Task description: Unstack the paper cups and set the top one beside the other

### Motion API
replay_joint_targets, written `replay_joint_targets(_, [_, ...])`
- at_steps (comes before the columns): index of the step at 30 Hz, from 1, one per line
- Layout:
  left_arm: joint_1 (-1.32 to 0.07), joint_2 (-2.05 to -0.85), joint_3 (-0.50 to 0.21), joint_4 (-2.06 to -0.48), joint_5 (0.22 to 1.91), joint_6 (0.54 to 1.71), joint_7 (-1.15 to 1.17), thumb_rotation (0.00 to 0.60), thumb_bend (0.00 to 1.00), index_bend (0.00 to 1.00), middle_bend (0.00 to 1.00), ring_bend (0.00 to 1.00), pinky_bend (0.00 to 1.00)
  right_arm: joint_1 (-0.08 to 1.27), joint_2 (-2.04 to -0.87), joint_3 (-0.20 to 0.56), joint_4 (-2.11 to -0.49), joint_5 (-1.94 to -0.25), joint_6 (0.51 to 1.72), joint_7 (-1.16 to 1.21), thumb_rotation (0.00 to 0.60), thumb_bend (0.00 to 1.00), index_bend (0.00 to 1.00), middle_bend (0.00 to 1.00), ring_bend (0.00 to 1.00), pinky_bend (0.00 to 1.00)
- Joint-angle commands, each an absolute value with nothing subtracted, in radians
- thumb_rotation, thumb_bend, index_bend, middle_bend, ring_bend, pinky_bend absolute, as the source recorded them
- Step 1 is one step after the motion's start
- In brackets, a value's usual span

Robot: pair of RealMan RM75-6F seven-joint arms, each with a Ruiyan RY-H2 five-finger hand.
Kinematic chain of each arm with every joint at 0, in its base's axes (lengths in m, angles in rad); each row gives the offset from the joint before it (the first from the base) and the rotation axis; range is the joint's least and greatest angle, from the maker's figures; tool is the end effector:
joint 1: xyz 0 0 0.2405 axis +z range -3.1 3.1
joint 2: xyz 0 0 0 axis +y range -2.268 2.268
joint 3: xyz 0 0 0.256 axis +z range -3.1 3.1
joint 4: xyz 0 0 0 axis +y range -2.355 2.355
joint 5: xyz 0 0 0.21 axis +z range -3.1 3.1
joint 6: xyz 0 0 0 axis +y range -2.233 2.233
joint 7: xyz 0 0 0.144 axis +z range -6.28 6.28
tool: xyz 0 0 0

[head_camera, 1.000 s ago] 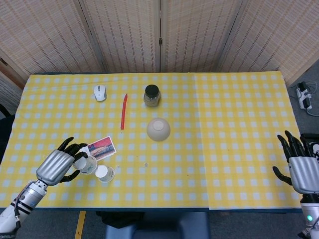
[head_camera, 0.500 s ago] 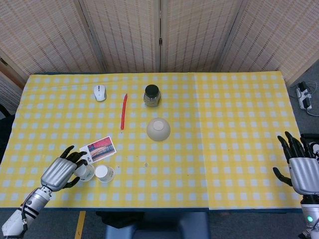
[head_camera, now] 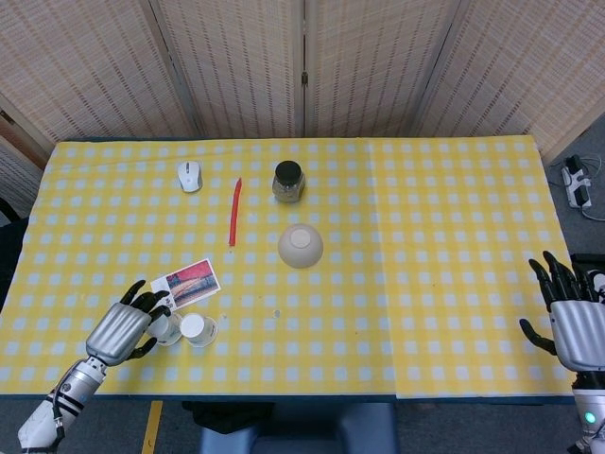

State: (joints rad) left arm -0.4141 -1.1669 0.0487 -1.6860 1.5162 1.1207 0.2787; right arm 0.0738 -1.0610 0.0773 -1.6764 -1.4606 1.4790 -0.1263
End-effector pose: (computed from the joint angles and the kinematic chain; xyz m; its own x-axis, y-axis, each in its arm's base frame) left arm -0.2482 0.2359 0.0763 0.6300 0.2424 0.7378 0.7553 -0.4123 -0.5095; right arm -0.3074 -0.1825 0.1766 0.4975 0.0096 0.8674 -0.8671 0.0351 0.4970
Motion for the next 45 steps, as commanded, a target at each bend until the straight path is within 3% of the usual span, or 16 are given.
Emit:
replay_joint_targets(1, [-0.415, -1.172, 0.048, -1.684, 1.514, 1.116, 0.28, 0.6, 0.41, 0.41, 0.18, 0.22, 0.07, 0.073, -1.061, 0.078, -1.676, -1.459, 1.479, -0.127, 0.6, 0.29, 0.0, 0.0, 0.09, 0.0])
replay_joint_targets(25, [-0.421, -1.192, 0.05, -1.681, 1.493, 1.088, 0.29, 0.6, 0.41, 0.35, 0.19, 0.22, 0.06, 0.069, -1.059, 0.076, -1.68, -1.453, 1.477, -0.131, 0.6, 0.29, 0.0, 0.0, 0.09, 0.0])
replay_joint_targets(40, [-0.426, -1.144, 0.064, -1.723, 1.509, 1.073, 0.233, 0.6, 0.41, 0.18, 0.18, 0.2, 0.06, 0.061, -1.053, 0.075, -1.692, -1.45, 1.484, -0.141, 0.6, 0.29, 0.0, 0.0, 0.09, 0.0])
replay_joint_targets(45, [-0.417, -1.101, 0.029, -1.752, 1.517, 1.137, 0.166, 0.6, 0.41, 0.14, 0.17, 0.2, 0.06, 0.062, -1.047, 0.076, -1.7, -1.452, 1.486, -0.149, 0.6, 0.29, 0.0, 0.0, 0.09, 0.0])
